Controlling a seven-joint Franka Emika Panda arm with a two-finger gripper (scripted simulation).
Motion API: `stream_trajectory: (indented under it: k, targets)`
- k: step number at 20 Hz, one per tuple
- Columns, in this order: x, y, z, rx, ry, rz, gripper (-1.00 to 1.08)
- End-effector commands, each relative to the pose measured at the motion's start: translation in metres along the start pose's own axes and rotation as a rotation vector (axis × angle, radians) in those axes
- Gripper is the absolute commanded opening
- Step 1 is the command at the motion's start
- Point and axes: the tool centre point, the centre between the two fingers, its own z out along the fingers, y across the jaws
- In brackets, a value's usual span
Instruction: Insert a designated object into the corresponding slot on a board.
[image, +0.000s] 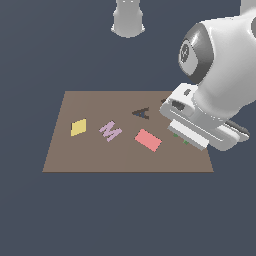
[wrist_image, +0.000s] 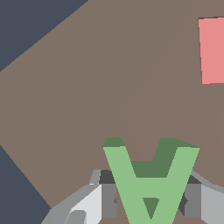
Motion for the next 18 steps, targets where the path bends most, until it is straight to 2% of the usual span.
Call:
stream_trajectory:
  k: [1, 10, 18]
  targets:
    - [0.0001, 0.0001, 0.0002, 0.0, 0.0, 0.0, -1.0]
    - [-0.0014, 0.0009, 0.0, 0.0, 0.0, -0.019, -1.0]
    - [-0.0094, 0.0067, -0.0006, 0.0, 0.0, -0.13, -1.0]
